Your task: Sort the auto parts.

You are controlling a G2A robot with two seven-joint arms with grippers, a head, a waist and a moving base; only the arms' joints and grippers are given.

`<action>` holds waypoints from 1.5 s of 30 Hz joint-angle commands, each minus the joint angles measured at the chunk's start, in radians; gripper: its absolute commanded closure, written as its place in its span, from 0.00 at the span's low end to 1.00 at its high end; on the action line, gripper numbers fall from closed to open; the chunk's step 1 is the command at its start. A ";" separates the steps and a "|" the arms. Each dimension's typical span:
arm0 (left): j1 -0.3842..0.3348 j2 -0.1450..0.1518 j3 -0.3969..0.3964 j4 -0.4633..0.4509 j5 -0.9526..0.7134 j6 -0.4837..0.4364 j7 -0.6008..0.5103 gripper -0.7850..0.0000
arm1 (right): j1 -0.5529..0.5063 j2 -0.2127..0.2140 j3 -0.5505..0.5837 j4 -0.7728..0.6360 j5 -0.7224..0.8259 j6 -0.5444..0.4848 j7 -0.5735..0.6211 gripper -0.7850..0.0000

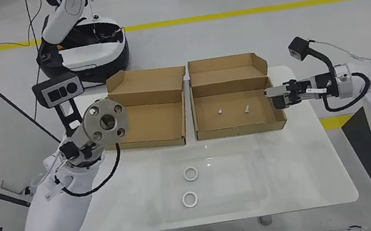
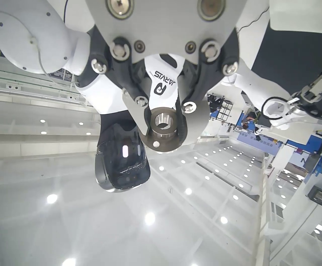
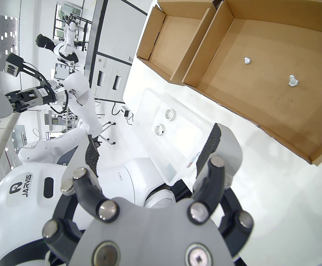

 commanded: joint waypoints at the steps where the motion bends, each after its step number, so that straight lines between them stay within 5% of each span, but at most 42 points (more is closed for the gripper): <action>1: 0.000 0.000 0.000 0.000 0.000 0.000 0.000 1.00 | 0.000 0.000 0.000 0.000 0.000 0.000 0.000 0.00; 27: 0.000 0.000 0.000 0.000 0.000 0.000 0.000 1.00 | 0.000 0.000 0.000 0.000 0.000 0.000 0.000 0.00; 37: -0.024 -0.006 -0.022 0.021 0.548 0.179 0.187 1.00 | 0.000 0.000 0.000 0.000 0.000 0.000 0.000 0.00; 45: -0.057 -0.003 -0.032 0.035 0.932 0.265 0.186 1.00 | 0.000 0.000 0.000 0.000 0.000 0.000 0.000 0.00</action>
